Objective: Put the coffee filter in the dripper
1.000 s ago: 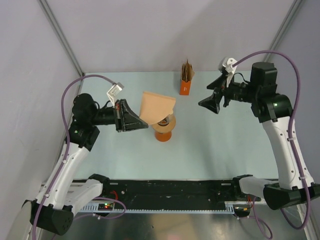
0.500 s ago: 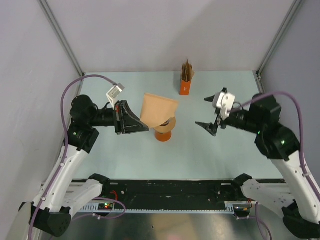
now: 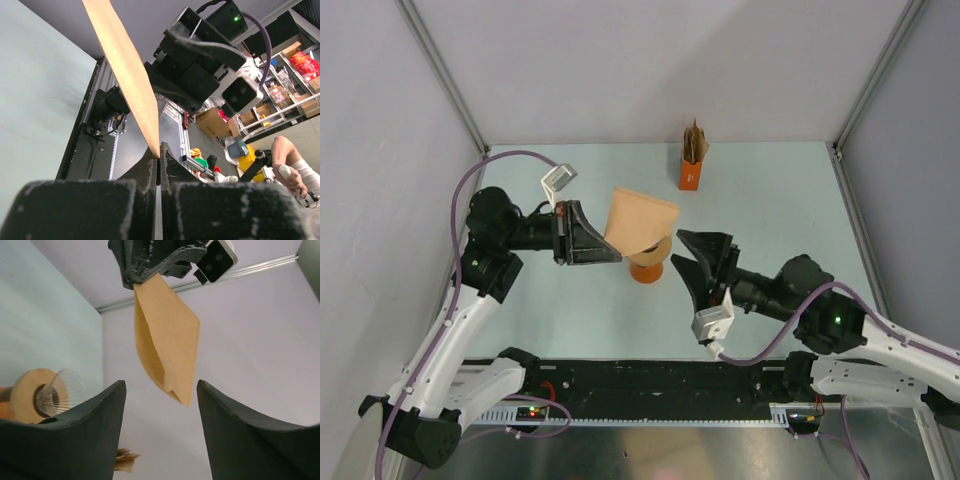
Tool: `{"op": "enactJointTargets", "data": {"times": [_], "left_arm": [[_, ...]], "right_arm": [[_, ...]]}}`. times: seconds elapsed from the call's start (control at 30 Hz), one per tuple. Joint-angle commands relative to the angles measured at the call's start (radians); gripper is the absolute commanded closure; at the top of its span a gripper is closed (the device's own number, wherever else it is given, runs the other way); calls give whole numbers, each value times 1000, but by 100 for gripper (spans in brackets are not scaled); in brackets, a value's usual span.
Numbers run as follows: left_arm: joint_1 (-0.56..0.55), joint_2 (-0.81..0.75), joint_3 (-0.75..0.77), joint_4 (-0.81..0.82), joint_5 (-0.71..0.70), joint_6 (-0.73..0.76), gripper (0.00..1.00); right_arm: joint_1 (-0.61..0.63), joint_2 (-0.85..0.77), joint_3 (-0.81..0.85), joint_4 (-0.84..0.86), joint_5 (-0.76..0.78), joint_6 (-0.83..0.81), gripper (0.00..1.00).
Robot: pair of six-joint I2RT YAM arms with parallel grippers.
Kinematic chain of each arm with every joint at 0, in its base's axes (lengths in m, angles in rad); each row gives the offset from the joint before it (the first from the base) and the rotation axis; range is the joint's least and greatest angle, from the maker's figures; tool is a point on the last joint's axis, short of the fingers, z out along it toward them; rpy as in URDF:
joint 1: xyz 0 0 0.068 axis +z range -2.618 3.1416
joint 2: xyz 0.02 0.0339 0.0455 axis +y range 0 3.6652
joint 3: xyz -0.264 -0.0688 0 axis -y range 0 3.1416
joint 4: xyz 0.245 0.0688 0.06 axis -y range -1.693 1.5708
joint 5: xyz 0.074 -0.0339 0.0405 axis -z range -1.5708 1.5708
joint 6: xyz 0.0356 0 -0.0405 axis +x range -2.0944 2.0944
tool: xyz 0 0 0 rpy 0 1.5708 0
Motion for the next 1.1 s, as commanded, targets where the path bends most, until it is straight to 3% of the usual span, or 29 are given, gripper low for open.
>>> {"op": "enactJointTargets", "data": {"times": [0.0, 0.3, 0.5, 1.0, 1.07], "left_arm": [[-21, -15, 16, 36, 4, -40, 100], [-28, -27, 13, 38, 5, -41, 100], [-29, -20, 17, 39, 0, -39, 100], [-54, -6, 22, 44, 3, -47, 100], [-58, -2, 16, 44, 1, -51, 100]], "right_arm": [[44, 35, -21, 183, 109, -219, 40], [56, 77, -11, 248, 128, -276, 48], [61, 58, -10, 210, 140, -279, 50], [3, 155, 21, 313, 113, -348, 57], [0, 163, 22, 327, 102, -356, 63]]}}
